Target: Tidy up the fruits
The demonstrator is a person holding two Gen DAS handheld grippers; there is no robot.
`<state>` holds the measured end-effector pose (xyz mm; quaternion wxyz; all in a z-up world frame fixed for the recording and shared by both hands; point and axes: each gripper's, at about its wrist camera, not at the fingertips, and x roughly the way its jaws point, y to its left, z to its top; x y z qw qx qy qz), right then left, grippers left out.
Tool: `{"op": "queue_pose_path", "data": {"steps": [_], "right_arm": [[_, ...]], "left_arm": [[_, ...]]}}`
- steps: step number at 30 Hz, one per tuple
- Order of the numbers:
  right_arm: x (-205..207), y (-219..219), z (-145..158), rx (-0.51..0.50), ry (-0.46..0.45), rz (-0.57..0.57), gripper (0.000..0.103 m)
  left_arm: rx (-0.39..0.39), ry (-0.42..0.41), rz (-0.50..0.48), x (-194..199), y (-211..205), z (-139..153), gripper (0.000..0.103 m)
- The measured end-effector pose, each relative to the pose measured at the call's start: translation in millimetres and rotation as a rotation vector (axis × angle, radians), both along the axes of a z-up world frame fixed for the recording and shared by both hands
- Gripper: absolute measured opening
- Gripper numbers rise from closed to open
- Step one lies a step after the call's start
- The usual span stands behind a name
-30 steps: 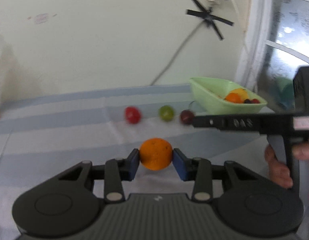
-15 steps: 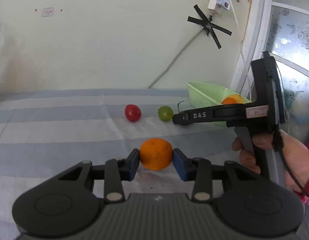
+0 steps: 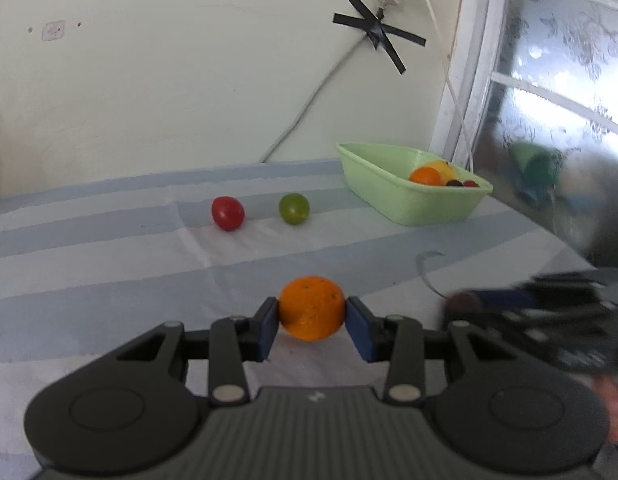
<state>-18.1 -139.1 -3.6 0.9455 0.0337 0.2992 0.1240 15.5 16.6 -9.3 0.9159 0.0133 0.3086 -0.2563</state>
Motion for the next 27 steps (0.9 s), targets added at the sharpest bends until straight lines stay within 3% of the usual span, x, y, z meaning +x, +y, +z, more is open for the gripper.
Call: {"op": "queue_pose_path", "data": {"steps": [5, 15, 27], "right_arm": [[-36.3, -3.4, -4.7, -0.036, -0.028, -0.001, 0.033], [-34.4, -5.4, -11.0, -0.017, -0.063, -0.013, 0.034], [-49.4, -12.3, -9.7, -0.011, -0.079, 0.001, 0.035]], "left_arm": [[0.063, -0.004, 0.048, -18.5, -17.8, -0.6, 0.037], [0.179, -0.035, 0.194, -34.2, -36.2, -4.5, 0.040], [0.184, -0.030, 0.221, -33.4, -34.7, -5.2, 0.040]]}}
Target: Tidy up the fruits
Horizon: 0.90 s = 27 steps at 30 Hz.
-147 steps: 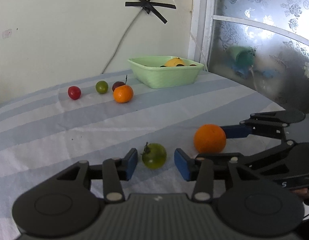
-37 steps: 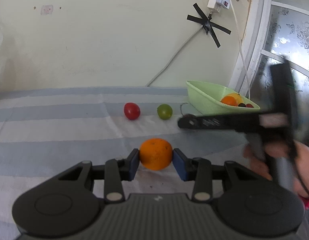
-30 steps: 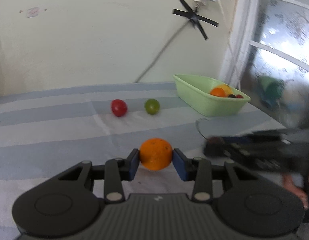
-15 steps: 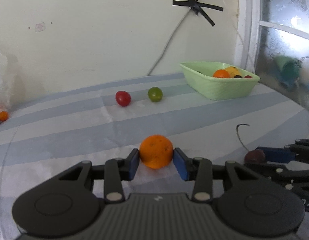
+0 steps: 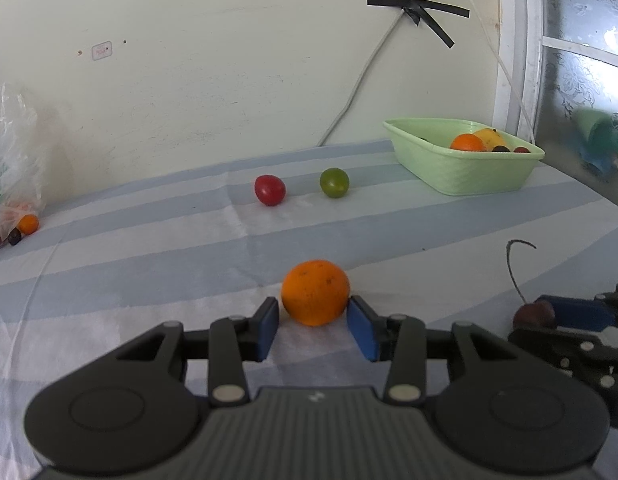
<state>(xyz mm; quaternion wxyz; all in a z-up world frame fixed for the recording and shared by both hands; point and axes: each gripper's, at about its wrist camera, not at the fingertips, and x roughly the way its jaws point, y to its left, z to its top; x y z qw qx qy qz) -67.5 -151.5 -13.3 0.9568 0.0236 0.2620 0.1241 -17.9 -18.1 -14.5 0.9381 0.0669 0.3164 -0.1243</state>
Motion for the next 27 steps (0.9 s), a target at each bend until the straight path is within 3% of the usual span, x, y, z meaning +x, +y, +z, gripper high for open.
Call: {"op": "queue_pose_path", "data": {"steps": [3, 5, 15, 18, 27], "right_arm": [[-0.9, -0.5, -0.2, 0.000, -0.005, 0.006, 0.036], [-2.0, 0.5, 0.3, -0.003, -0.011, 0.012, 0.045], [-5.0, 0.5, 1.4, -0.001, -0.028, 0.009, 0.046], [-6.1, -0.2, 2.3, 0.005, -0.035, 0.006, 0.051], [-7.9, -2.1, 3.3, 0.027, -0.046, 0.004, 0.053]], "left_arm": [[-0.011, 0.001, 0.000, 0.6, 1.7, -0.1, 0.040], [-0.017, 0.003, 0.002, 1.0, 2.7, -0.1, 0.040], [-0.080, -0.038, -0.003, -5.4, 12.9, 4.9, 0.043], [-0.083, -0.040, -0.006, -5.5, 12.8, 5.2, 0.043], [-0.087, -0.042, -0.008, -6.4, 13.0, 5.4, 0.047]]}}
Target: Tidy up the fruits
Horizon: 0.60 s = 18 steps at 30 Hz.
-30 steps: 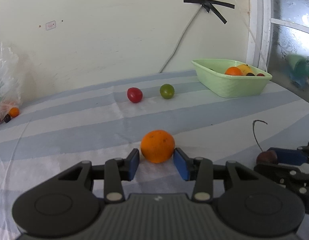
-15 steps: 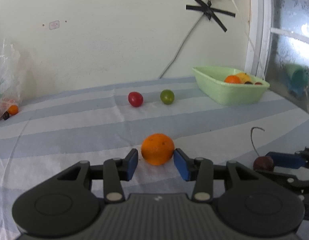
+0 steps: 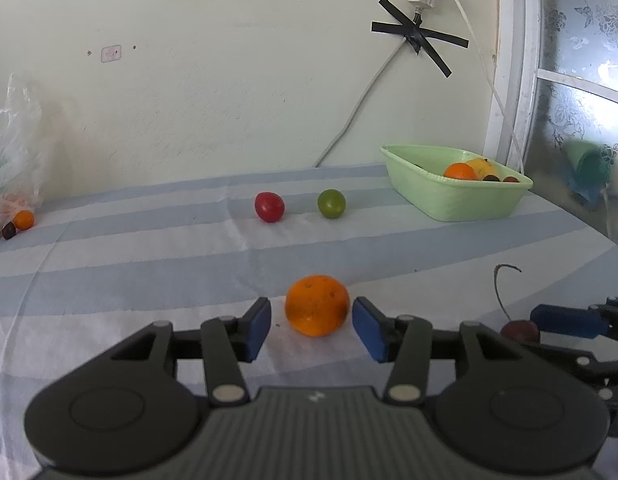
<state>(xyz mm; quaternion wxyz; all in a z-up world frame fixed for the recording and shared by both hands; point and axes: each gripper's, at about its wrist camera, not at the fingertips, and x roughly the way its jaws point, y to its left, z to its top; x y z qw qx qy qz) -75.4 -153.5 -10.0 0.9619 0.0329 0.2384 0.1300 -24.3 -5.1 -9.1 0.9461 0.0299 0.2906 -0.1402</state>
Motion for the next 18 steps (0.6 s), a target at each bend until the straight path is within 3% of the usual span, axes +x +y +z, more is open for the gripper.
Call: {"op": "queue_pose_path", "data": {"steps": [11, 18], "right_arm": [[-3.0, -5.2, 1.8, 0.036, -0.026, 0.002, 0.054], [-4.1, -20.5, 2.5, 0.121, -0.036, -0.022, 0.054]], "left_arm": [[0.001, 0.009, 0.014, 1.4, -0.5, -0.3, 0.047], [-0.030, -0.001, 0.002, -0.6, 3.9, 0.7, 0.050]]}}
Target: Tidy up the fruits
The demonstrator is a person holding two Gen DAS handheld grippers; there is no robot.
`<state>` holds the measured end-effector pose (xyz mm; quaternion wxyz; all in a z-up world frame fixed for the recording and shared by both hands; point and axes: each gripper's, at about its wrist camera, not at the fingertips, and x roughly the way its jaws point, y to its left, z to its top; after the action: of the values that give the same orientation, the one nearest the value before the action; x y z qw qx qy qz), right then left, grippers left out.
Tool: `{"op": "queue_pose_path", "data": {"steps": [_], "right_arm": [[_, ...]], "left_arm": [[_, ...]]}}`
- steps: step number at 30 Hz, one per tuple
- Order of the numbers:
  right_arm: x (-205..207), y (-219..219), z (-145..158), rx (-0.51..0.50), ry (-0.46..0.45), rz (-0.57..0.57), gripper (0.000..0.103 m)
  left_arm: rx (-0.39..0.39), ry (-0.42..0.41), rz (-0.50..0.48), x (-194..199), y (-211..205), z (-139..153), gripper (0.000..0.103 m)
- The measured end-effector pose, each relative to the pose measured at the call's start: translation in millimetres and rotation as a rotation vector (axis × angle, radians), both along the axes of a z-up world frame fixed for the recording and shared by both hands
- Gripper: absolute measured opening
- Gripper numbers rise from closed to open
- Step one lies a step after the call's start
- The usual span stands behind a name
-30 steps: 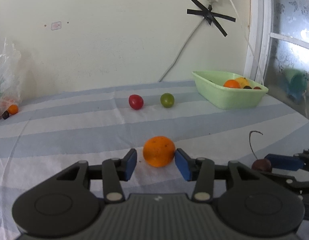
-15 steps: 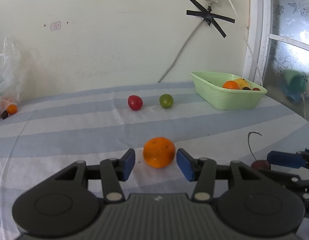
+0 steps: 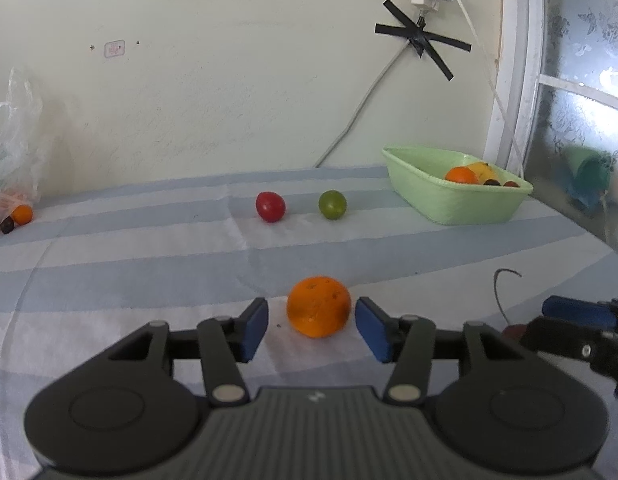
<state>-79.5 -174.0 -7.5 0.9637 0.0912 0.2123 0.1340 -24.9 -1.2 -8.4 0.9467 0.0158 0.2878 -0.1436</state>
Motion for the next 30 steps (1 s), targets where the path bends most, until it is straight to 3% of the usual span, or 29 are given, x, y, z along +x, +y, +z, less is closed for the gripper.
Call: {"op": "queue_pose_path", "data": {"steps": [3, 11, 14, 19, 27, 30], "right_arm": [[3.2, -15.9, 0.4, 0.104, 0.015, -0.015, 0.054], [16.3, -60.2, -12.1, 0.376, 0.150, -0.212, 0.053], [12.4, -52.1, -9.3, 0.325, 0.133, -0.268, 0.051], [7.9, -33.3, -5.3, 0.187, 0.106, -0.327, 0.053], [13.8, -32.8, -5.4, 0.162, 0.110, -0.319, 0.054], [17.5, -29.0, -5.4, 0.144, 0.112, -0.285, 0.054]], "left_arm": [[-0.032, -0.018, -0.004, -1.7, 5.5, 1.2, 0.051], [-0.067, -0.063, 0.045, -8.2, 12.4, 4.9, 0.055], [-0.058, -0.118, 0.072, -15.8, 13.6, 7.3, 0.056], [-0.012, -0.204, 0.022, -28.1, 3.3, 10.2, 0.058], [-0.039, -0.221, 0.080, -28.4, 9.4, 12.9, 0.059], [-0.029, -0.245, 0.112, -30.4, 10.8, 13.6, 0.066]]}}
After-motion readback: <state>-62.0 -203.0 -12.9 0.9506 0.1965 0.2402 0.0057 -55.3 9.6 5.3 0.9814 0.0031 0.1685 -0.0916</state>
